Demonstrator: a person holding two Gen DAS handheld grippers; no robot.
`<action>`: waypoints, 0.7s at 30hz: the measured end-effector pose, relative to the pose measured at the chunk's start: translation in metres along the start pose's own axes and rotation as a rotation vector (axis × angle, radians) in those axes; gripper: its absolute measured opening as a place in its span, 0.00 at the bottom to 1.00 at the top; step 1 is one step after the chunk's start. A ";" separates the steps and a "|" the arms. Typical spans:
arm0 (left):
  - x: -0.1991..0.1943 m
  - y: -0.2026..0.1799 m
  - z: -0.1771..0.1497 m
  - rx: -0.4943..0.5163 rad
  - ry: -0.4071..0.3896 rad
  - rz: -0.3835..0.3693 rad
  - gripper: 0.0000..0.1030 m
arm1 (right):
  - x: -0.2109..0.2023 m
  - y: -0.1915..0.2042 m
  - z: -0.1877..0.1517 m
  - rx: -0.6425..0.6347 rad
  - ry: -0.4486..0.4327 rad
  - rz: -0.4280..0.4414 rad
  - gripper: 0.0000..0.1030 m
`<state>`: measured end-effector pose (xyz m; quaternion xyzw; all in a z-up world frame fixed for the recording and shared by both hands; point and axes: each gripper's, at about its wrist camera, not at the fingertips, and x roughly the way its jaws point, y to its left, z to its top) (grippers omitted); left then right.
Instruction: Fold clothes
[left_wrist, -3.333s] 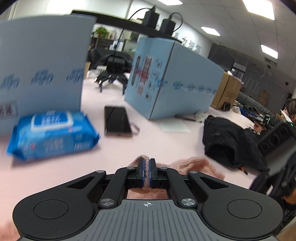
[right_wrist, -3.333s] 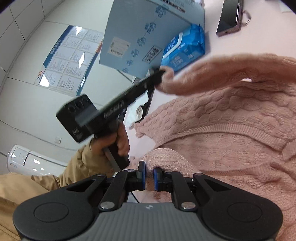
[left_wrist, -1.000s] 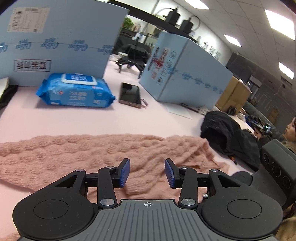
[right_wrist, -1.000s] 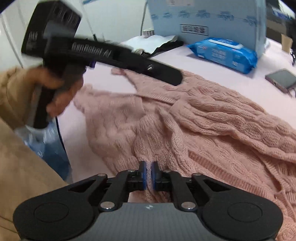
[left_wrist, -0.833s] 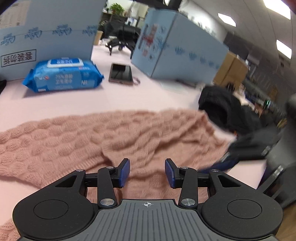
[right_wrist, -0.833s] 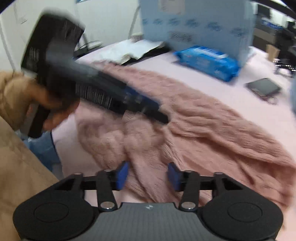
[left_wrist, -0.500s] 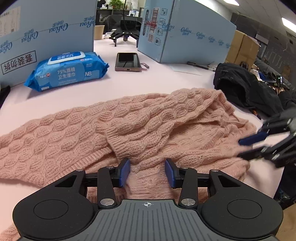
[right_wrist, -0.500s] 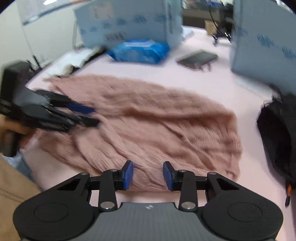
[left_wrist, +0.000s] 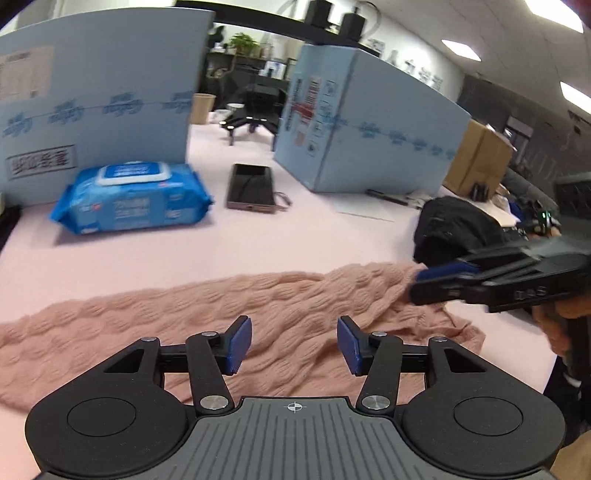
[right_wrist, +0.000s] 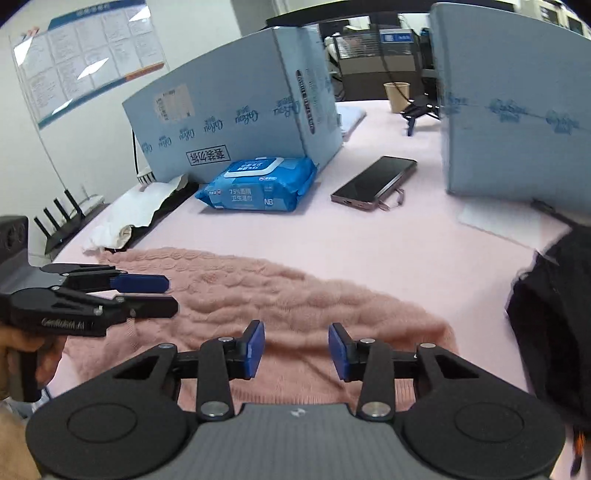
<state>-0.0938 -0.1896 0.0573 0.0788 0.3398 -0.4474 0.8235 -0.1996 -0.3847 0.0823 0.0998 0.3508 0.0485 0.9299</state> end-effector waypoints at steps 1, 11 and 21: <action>0.010 0.000 -0.001 0.014 0.030 0.025 0.49 | 0.011 0.001 0.005 -0.017 0.006 0.006 0.40; 0.033 0.025 -0.007 -0.008 0.079 0.090 0.53 | 0.067 -0.039 -0.008 0.066 0.088 0.034 0.43; -0.055 0.086 -0.012 -0.232 -0.138 0.261 0.64 | 0.018 -0.030 0.000 0.081 -0.019 0.014 0.47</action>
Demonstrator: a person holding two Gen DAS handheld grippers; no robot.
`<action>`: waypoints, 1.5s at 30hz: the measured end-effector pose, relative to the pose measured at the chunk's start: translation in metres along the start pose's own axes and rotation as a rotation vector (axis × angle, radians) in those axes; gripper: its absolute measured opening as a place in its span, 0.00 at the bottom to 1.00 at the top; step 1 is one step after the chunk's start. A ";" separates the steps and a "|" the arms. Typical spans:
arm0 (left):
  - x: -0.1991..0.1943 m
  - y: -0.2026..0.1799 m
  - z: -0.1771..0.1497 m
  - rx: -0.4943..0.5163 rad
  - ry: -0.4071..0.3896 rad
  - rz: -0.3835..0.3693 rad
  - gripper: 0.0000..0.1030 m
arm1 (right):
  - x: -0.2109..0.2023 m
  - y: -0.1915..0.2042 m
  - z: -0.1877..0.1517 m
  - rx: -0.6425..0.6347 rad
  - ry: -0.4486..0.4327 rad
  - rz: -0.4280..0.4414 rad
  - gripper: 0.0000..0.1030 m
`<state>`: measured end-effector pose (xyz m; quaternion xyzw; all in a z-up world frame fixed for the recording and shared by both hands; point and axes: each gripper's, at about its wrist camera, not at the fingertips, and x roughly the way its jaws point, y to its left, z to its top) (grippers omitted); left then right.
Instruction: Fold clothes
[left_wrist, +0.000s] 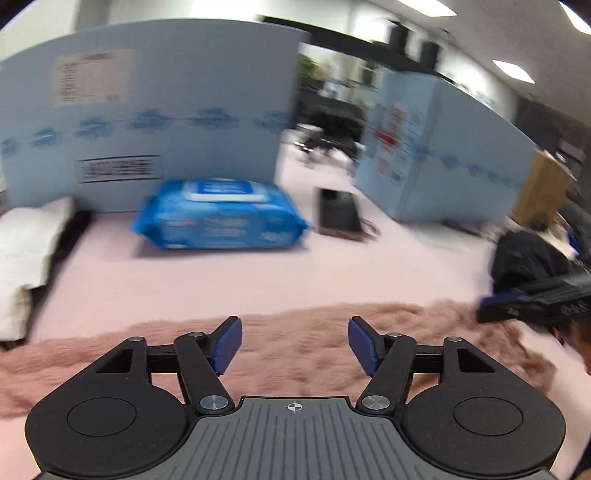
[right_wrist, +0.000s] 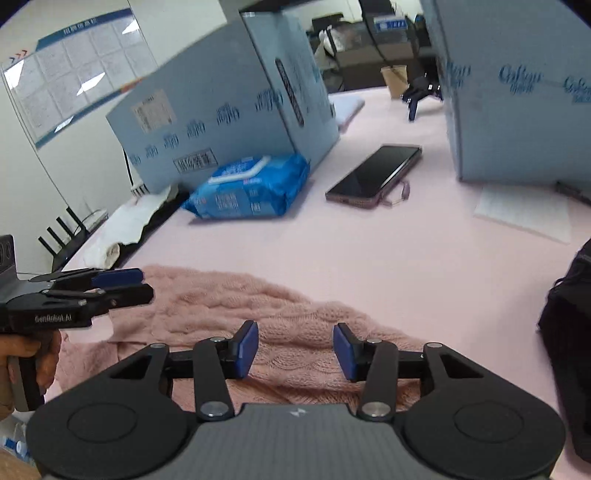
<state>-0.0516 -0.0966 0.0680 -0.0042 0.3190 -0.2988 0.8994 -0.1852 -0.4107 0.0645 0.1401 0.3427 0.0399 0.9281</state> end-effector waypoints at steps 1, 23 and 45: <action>-0.007 0.012 -0.001 -0.034 -0.011 0.029 0.64 | -0.005 0.003 -0.001 -0.017 -0.001 -0.019 0.47; 0.001 0.175 0.006 -0.204 0.083 0.309 0.64 | -0.035 0.005 -0.003 0.039 -0.044 -0.149 0.50; 0.004 0.172 0.006 -0.164 0.151 0.228 0.12 | 0.056 -0.001 0.037 -0.260 0.177 -0.041 0.69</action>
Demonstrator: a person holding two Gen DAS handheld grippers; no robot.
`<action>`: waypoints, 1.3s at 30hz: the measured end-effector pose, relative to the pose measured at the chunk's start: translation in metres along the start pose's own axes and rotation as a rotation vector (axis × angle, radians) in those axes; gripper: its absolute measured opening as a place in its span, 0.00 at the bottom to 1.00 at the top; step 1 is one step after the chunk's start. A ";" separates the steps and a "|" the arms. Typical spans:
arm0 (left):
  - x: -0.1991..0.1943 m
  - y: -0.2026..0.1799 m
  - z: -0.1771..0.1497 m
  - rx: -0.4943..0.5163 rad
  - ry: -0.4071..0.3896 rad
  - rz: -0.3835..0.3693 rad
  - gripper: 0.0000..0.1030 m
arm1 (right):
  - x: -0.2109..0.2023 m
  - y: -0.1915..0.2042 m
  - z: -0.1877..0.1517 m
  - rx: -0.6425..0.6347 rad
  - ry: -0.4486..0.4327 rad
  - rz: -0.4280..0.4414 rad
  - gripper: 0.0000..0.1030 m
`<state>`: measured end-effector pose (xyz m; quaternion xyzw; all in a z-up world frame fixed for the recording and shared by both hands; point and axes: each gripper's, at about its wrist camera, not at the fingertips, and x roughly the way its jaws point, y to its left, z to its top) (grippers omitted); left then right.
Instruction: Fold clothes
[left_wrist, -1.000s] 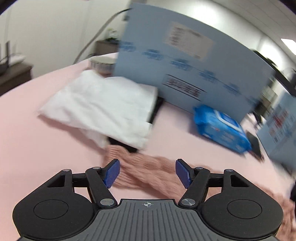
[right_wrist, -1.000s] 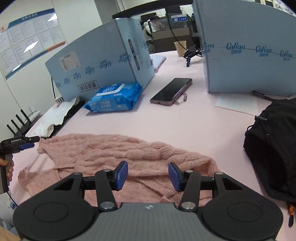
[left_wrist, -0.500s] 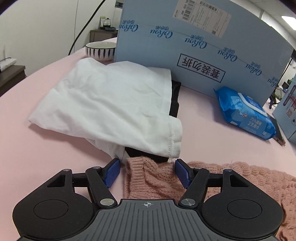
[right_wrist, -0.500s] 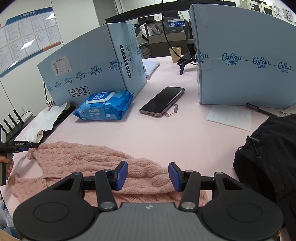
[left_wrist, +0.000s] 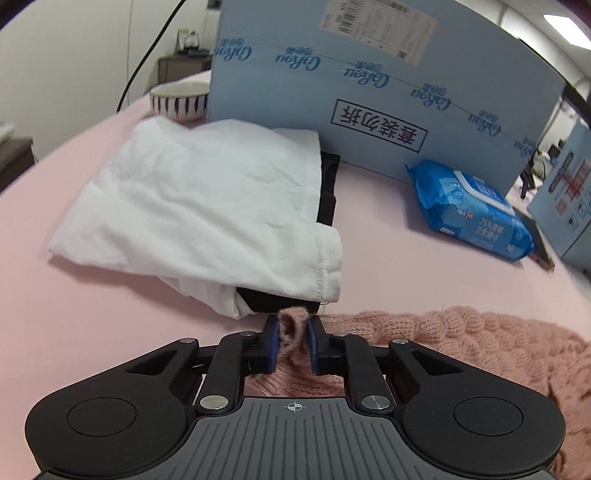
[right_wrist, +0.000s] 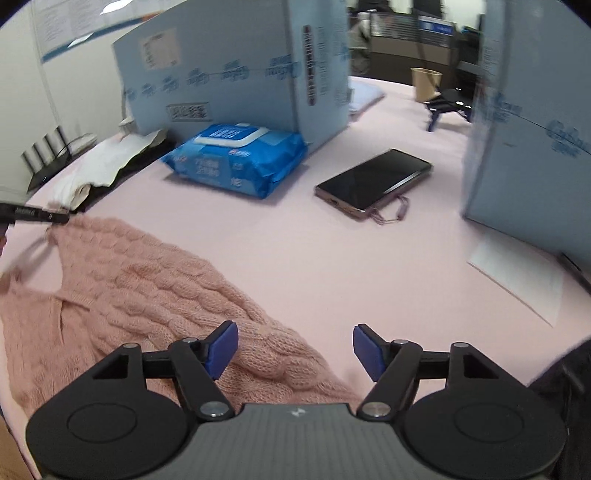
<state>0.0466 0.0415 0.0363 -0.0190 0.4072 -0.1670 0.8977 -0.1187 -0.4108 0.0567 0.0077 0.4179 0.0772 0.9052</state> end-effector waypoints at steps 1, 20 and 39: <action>0.001 -0.002 0.000 0.010 0.001 0.004 0.11 | 0.005 0.001 0.002 -0.018 0.019 0.013 0.69; -0.001 -0.007 0.005 0.026 0.004 -0.007 0.09 | 0.020 -0.043 0.004 0.278 0.074 0.238 0.15; -0.076 0.007 -0.025 0.033 -0.125 -0.123 0.09 | -0.067 0.003 -0.015 0.116 -0.110 0.167 0.15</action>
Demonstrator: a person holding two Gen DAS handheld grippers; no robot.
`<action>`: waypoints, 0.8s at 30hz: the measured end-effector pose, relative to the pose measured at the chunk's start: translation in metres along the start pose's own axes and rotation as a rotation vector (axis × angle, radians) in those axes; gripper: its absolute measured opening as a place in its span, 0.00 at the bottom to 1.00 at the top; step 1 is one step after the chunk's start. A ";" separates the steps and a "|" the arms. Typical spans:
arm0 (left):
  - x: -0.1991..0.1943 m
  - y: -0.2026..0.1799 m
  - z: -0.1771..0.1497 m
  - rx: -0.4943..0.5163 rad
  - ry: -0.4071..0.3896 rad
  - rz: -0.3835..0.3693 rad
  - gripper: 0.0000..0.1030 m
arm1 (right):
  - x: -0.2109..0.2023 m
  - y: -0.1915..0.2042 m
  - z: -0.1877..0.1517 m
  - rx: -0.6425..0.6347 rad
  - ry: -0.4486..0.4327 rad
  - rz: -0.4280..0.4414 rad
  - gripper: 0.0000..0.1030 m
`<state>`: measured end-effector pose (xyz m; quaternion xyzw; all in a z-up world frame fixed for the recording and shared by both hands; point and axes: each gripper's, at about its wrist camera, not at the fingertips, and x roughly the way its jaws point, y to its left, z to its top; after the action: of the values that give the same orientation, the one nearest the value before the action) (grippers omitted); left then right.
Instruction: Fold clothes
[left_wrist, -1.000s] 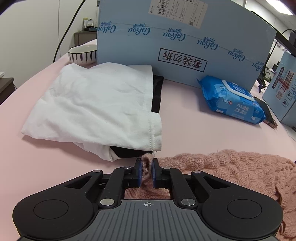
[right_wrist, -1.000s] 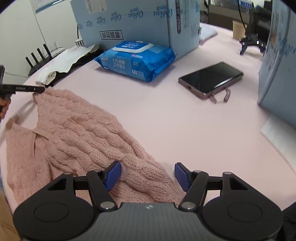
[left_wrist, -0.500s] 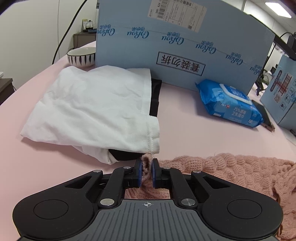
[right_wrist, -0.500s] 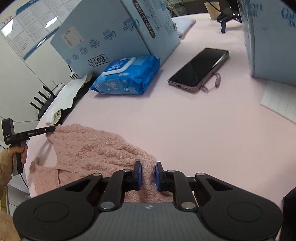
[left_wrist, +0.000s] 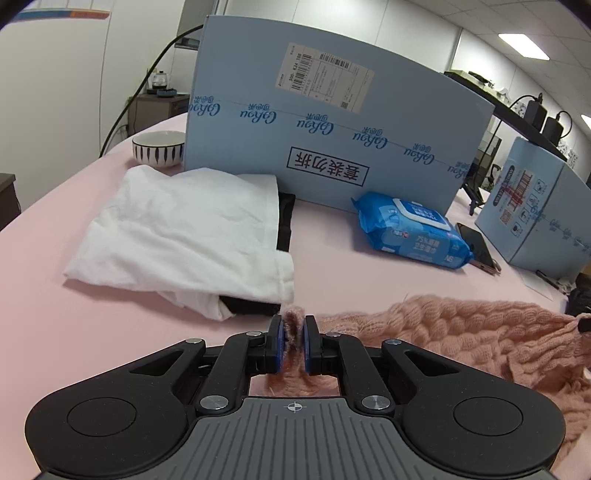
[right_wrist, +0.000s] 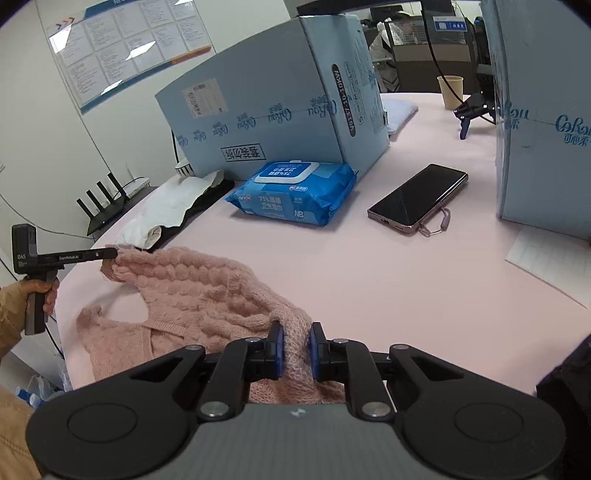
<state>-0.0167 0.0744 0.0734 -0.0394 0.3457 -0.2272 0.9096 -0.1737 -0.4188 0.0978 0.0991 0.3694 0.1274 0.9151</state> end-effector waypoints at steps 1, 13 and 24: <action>-0.007 0.000 -0.004 0.003 0.002 -0.001 0.09 | -0.005 0.004 -0.005 -0.002 -0.005 -0.006 0.15; -0.052 0.014 -0.058 -0.067 0.062 0.011 0.09 | -0.040 0.029 -0.087 0.134 -0.007 -0.063 0.15; -0.076 0.027 -0.077 -0.122 0.060 0.019 0.09 | -0.058 0.055 -0.103 0.085 -0.027 -0.092 0.14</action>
<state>-0.1061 0.1388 0.0550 -0.0848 0.3866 -0.1982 0.8967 -0.2954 -0.3752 0.0782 0.1226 0.3665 0.0680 0.9198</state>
